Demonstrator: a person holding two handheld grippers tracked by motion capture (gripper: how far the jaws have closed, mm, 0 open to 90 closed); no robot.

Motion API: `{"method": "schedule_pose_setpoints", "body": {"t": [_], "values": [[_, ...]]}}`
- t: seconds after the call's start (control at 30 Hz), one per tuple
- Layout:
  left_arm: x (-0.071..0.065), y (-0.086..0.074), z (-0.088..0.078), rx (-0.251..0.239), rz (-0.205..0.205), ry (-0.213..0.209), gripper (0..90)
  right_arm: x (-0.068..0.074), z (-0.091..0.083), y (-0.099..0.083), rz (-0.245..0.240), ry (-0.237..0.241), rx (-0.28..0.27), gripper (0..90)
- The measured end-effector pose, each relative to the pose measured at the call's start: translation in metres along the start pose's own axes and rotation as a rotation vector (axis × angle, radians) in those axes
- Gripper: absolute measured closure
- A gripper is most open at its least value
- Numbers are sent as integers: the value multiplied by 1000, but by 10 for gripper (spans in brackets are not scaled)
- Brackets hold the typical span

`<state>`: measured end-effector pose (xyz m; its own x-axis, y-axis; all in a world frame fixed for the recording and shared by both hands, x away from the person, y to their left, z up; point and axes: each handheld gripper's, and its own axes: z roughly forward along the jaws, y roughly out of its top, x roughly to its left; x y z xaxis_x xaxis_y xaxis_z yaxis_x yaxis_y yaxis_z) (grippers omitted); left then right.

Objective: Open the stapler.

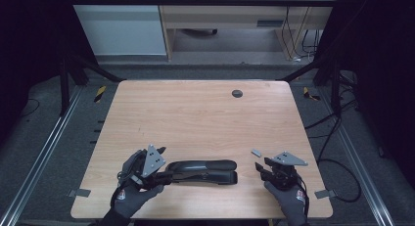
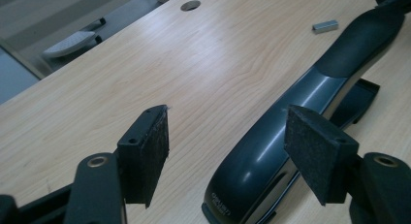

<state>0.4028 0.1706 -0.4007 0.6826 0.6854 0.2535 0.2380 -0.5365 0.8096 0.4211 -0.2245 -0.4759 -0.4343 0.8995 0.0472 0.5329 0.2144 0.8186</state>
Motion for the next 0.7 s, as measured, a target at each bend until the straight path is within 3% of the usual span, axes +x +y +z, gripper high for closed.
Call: {"method": "schedule_pose_setpoints", "body": {"t": [0.17,0.7], "values": [[-7,5,-1,-6,45,-18,304,-4,-2,-1,7,-3,2,567],[-25,13,-1,0,112,-58,281,1,-4,-2,-13,9,-3,584]]}}
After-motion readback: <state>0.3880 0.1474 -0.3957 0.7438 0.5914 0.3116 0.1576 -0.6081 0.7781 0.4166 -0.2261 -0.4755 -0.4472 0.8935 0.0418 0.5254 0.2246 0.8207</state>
